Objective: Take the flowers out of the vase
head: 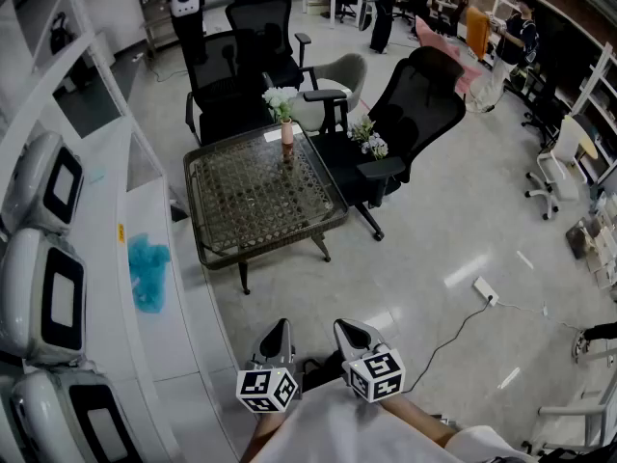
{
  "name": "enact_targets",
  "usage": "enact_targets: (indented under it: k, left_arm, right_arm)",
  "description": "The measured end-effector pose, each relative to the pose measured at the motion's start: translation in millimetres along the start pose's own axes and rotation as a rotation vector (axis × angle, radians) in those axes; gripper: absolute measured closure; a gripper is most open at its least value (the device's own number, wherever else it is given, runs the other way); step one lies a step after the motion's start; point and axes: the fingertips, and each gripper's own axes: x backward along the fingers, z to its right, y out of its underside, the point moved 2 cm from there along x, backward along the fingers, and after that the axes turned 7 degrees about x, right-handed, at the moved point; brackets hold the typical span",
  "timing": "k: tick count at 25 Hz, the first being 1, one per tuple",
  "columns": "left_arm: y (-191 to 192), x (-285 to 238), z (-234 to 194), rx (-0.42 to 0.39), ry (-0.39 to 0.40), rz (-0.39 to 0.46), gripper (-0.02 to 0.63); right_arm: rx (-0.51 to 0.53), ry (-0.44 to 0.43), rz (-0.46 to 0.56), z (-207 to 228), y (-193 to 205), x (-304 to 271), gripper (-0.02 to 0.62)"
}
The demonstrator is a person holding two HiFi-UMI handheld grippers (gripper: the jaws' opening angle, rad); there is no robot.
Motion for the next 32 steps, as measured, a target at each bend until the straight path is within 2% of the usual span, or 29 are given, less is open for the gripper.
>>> enact_targets:
  k: [12, 22, 27, 32]
  left_arm:
    - [-7, -29, 9, -0.049, 0.027, -0.011, 0.606]
    - [3, -50, 3, -0.063, 0.0, -0.074, 0.606]
    - [-14, -74, -1, -0.066, -0.019, -0.048, 0.606]
    - [-25, -109, -4, -0.081, -0.013, -0.071, 0.605]
  right_arm:
    - [0.01, 0.034, 0.023, 14, -8, 0, 0.591]
    - [-0.024, -0.012, 0.019, 30, -14, -23, 0.589]
    - [-0.048, -0.05, 0.01, 43, -22, -45, 0.589]
    - [-0.053, -0.068, 0.019, 64, -37, -68, 0.589]
